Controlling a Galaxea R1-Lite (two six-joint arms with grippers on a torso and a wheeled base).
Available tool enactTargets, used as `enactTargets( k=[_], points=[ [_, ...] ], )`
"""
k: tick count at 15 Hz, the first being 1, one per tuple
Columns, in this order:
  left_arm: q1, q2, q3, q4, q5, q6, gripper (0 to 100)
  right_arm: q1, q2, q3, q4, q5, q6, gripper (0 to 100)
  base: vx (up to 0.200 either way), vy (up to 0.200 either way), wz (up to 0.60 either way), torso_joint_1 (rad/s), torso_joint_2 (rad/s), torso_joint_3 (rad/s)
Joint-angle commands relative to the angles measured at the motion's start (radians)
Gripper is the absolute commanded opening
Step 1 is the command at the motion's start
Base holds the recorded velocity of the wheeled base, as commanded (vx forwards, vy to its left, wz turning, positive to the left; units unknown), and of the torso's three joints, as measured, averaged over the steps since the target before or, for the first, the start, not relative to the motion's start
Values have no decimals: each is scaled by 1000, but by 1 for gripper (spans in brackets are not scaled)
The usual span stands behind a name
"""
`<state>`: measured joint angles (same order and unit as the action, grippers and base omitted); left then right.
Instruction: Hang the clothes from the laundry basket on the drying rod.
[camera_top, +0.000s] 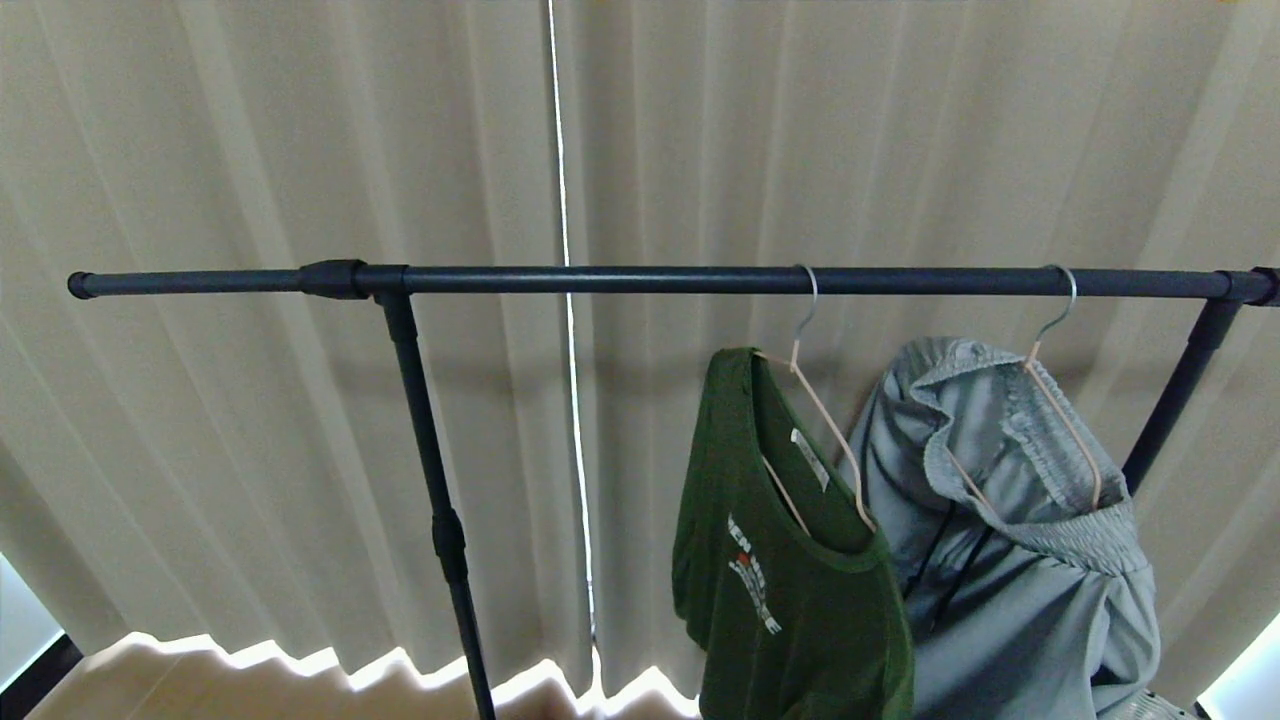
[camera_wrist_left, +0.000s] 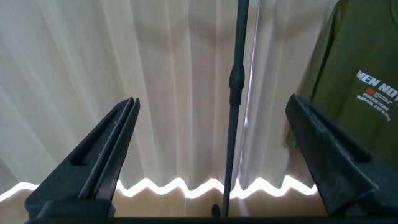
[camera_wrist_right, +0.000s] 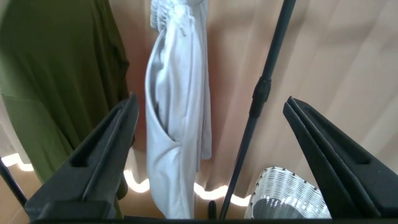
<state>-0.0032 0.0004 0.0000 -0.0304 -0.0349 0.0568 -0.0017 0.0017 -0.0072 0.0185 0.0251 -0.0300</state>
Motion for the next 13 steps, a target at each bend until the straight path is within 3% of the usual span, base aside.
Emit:
enactTargets(
  k=[1, 13],
  points=[
    [0, 0, 0, 0, 0, 0, 100, 0, -2, 0, 0, -1, 2, 100, 0, 0, 0, 0, 0, 0],
    [0, 0, 0, 0, 0, 0, 100, 0, -2, -2, 0, 1, 4, 100, 0, 0, 0, 0, 0, 0]
  ],
)
